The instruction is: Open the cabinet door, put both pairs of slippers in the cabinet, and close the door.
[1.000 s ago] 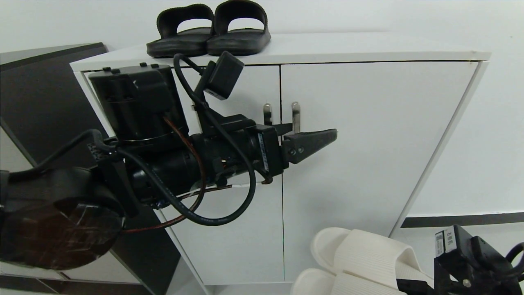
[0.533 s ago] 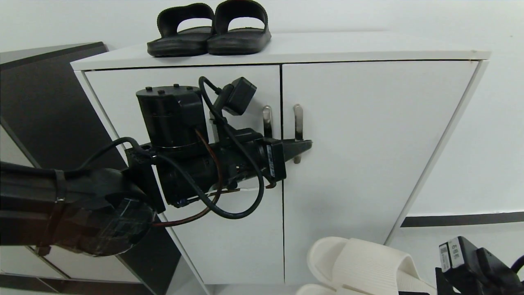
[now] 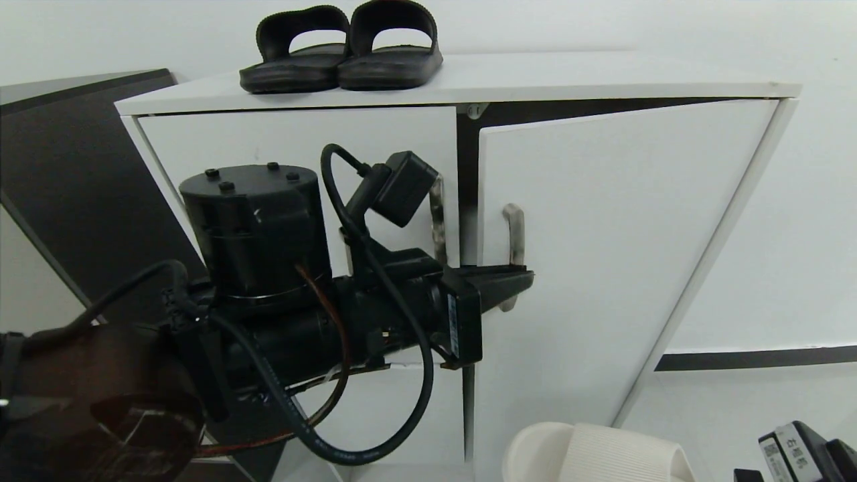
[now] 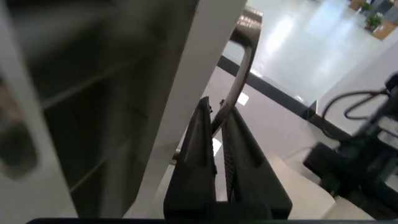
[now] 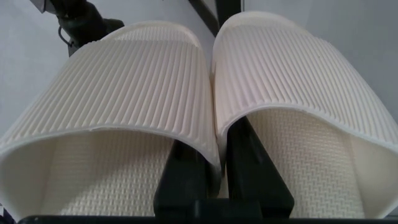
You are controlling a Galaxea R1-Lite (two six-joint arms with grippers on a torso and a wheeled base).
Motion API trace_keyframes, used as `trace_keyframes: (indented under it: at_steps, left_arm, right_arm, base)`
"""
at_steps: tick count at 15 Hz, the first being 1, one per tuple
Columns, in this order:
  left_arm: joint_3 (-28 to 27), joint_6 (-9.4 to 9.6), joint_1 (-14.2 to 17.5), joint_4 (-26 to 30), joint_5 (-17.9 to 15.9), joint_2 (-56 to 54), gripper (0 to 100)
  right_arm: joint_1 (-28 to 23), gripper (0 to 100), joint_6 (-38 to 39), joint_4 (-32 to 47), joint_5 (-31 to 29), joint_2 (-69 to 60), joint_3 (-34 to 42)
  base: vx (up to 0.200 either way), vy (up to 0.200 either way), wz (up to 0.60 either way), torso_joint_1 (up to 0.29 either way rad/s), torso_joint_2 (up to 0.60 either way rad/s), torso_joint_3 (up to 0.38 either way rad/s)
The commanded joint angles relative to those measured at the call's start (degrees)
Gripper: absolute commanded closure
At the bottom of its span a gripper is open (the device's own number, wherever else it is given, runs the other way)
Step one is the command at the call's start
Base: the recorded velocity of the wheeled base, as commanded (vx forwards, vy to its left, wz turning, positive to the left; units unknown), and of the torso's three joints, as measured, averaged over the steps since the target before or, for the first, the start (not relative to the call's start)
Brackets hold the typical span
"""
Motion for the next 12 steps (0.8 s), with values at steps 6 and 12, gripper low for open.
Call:
trace_keyframes:
  at_steps: [6,12]
  left_arm:
    - [6.57,1.48,-1.58,0.08,1.70,-11.16,100]
    - [2.27,1.39,5.54,0.08,1.88,-5.98,100]
  right_arm:
    - [0.02,100,-0.18,0.75,0.08,-0.33,0.02]
    - [0.02,100,-1.32,0.75,0.08,-0.42,0.46]
  base:
    - [0.000,0.000,0.00,0.000,0.00,0.000]
    - [0.000,0.000,0.00,0.000,0.00,0.000]
